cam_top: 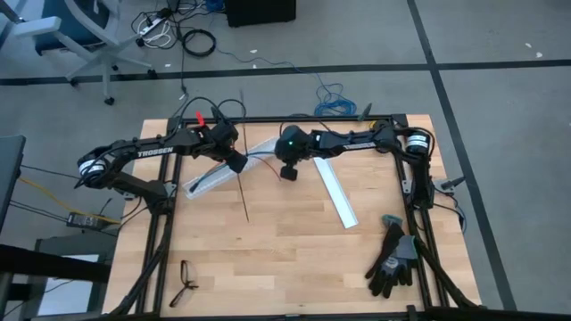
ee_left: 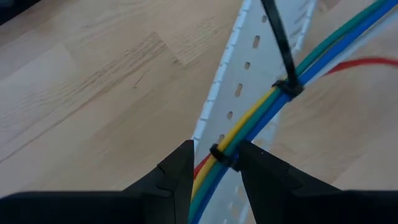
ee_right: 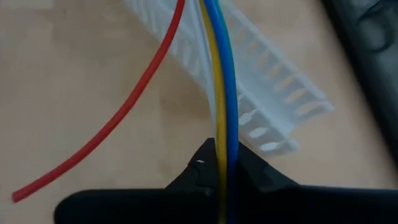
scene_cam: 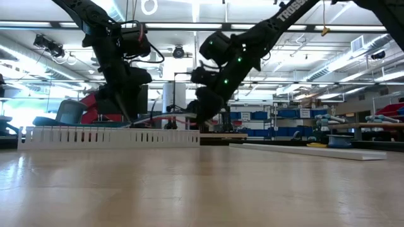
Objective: Ziptie cables
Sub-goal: Put the ziptied cables into the white cable duct
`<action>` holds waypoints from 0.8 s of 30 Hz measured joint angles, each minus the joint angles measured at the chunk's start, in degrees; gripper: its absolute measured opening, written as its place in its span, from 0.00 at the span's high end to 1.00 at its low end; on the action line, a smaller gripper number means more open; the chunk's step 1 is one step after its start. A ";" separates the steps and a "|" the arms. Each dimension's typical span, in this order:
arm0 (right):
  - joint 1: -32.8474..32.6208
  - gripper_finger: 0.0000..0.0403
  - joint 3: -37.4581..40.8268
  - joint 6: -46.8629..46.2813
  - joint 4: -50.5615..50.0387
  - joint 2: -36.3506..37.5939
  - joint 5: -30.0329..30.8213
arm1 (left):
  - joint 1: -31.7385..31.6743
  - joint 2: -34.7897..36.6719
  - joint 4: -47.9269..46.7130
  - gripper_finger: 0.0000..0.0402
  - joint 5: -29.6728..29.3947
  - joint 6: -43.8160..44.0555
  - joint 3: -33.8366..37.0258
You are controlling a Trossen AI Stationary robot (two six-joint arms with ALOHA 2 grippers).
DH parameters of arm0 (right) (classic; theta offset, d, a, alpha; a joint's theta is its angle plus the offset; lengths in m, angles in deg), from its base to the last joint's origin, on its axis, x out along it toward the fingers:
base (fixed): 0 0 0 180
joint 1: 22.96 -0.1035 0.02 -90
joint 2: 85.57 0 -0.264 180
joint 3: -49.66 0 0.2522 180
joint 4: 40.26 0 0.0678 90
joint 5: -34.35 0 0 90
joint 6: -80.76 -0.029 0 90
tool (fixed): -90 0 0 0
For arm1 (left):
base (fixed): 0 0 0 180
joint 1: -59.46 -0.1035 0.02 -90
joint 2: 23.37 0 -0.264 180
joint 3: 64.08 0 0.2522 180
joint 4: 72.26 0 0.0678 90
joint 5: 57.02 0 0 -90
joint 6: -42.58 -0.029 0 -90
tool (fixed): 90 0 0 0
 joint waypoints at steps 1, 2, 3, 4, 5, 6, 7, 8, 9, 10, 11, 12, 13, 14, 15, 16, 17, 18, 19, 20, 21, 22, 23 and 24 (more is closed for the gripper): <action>0.13 0.98 0.00 1.74 0.06 0.49 1.04 | 0.00 0.00 0.04 0.66 -0.02 -0.01 0.00; 0.31 0.98 0.00 3.64 0.14 0.86 2.26 | 0.00 0.00 0.07 0.66 -0.02 -0.01 0.00; 0.63 0.97 0.00 6.17 0.25 1.07 3.20 | 0.00 0.00 0.08 0.66 0.00 -0.01 0.00; 1.07 0.96 0.00 8.87 0.29 1.13 3.85 | 0.00 0.00 0.13 0.66 0.00 -0.01 0.00; 1.60 0.95 0.00 11.48 0.22 1.13 4.15 | 0.00 0.00 0.08 0.66 0.00 -0.01 0.00; 2.19 0.94 0.00 13.87 0.04 1.12 4.17 | 0.00 0.00 0.08 0.66 -0.01 -0.01 0.00; 2.78 0.94 0.00 15.83 0.05 1.11 4.18 | 0.00 0.00 0.07 0.66 -0.02 -0.02 0.00; 3.40 0.94 0.00 17.20 0.11 1.11 4.19 | 0.00 0.00 0.07 0.66 -0.02 -0.02 0.00; 4.00 0.94 0.00 18.20 0.19 1.11 4.22 | 0.00 0.00 0.07 0.66 -0.02 -0.01 0.00; 4.56 0.95 -0.03 19.02 0.14 1.11 4.24 | 0.00 0.00 0.07 0.66 -0.02 -0.01 0.00; 5.10 0.95 -0.41 19.60 -0.21 1.06 4.30 | 0.00 0.00 0.07 0.66 -0.02 -0.03 0.00; 5.59 0.96 -0.96 19.87 -0.23 1.02 4.33 | 0.00 0.00 0.07 0.66 -0.02 -0.01 0.00; 5.96 0.97 -1.47 20.08 0.09 1.02 4.22 | 0.00 0.00 0.07 0.66 -0.02 -0.01 0.00; 6.30 0.97 -2.00 20.17 0.41 1.02 3.98 | 0.00 0.00 0.07 0.66 -0.02 -0.01 0.00; 6.49 0.97 -2.43 20.22 0.56 1.01 3.74 | 0.00 0.00 0.07 0.66 -0.02 -0.01 0.00; 6.63 0.97 -2.71 20.19 0.49 0.96 3.24 | 0.00 0.00 0.07 0.66 -0.02 -0.01 0.00; 6.72 0.97 -2.95 20.14 0.37 0.87 2.65 | 0.00 0.00 0.07 0.66 -0.02 -0.01 0.00; 6.68 0.97 -3.26 20.09 0.08 0.77 2.28 | 0.00 0.00 0.07 0.66 -0.02 0.02 0.00; 6.54 0.96 -3.58 20.11 0.07 0.74 2.23 | 0.00 0.01 0.07 0.66 -0.02 0.08 0.00; 6.47 0.96 -3.79 20.14 0.38 0.74 2.12 | 0.00 0.02 0.09 0.66 -0.02 0.10 0.00; 6.44 0.95 -3.89 20.13 0.98 0.74 2.02 | 0.00 0.02 0.16 0.66 -0.02 0.10 0.00; 6.33 0.95 -3.91 20.09 1.25 0.74 1.97 | 0.00 0.02 0.47 0.66 -0.02 0.12 0.00; 6.22 0.95 -3.91 20.05 1.16 0.74 1.97 | 0.00 0.02 0.91 0.66 -0.02 0.12 0.02; 6.18 0.95 -3.91 20.04 1.09 0.74 1.97 | 0.00 0.02 1.46 0.66 -0.02 0.12 0.02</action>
